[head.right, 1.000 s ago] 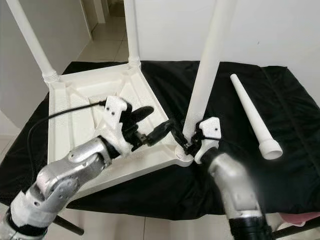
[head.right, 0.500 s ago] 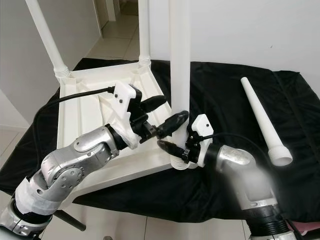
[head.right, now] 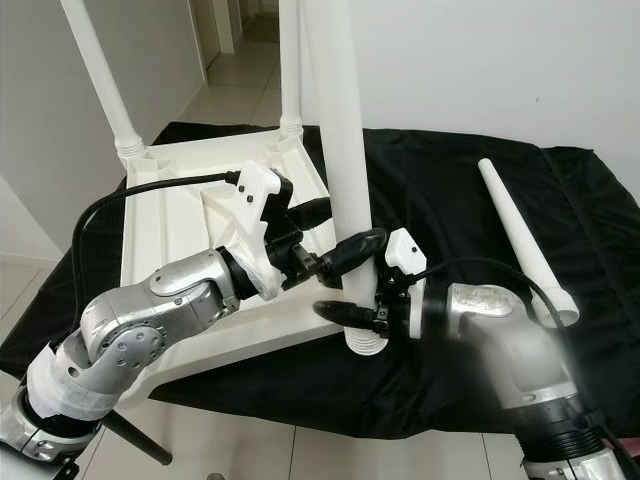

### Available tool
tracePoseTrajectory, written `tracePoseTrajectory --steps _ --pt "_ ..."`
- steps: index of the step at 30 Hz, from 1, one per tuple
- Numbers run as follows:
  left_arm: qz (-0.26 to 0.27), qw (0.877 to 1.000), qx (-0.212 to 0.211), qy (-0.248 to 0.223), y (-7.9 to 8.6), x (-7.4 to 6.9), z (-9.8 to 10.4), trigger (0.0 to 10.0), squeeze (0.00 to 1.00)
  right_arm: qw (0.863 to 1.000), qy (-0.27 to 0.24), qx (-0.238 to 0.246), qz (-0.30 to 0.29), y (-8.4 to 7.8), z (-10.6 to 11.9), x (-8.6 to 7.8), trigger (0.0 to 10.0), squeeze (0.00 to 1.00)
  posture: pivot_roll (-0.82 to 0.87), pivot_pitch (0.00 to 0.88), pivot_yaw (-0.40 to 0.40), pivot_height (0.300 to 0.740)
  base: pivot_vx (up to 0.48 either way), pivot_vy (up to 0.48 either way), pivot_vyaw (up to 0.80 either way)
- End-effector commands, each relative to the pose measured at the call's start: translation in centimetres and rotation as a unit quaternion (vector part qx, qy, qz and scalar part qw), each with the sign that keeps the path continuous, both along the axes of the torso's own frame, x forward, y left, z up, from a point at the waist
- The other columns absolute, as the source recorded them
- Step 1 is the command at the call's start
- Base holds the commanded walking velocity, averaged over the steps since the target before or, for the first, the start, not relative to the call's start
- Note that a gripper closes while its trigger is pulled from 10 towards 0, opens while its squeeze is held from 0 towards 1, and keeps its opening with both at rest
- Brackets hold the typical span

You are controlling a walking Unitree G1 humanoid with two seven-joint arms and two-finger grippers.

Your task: Building children table

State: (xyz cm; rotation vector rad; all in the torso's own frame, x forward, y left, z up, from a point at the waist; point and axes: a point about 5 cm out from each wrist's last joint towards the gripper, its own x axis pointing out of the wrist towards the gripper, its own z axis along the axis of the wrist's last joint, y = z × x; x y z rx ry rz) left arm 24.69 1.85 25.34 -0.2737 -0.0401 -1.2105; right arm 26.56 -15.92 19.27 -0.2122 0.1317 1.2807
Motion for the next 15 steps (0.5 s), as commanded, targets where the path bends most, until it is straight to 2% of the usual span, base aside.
tracePoseTrajectory --steps 1,15 --pt "-0.239 0.970 -0.035 -0.042 0.15 -2.34 0.94 0.0 0.00 1.000 -0.007 0.000 0.022 0.36 0.62 -0.25 10.0 0.00 -0.08 0.011 0.030 0.740 0.000 0.000 0.00" --pt "-0.244 0.968 -0.044 -0.042 0.57 -2.15 1.65 0.0 0.00 0.999 0.009 -0.007 0.033 0.26 0.35 -0.33 10.0 0.00 -0.08 0.000 0.024 0.740 0.000 0.000 0.00"
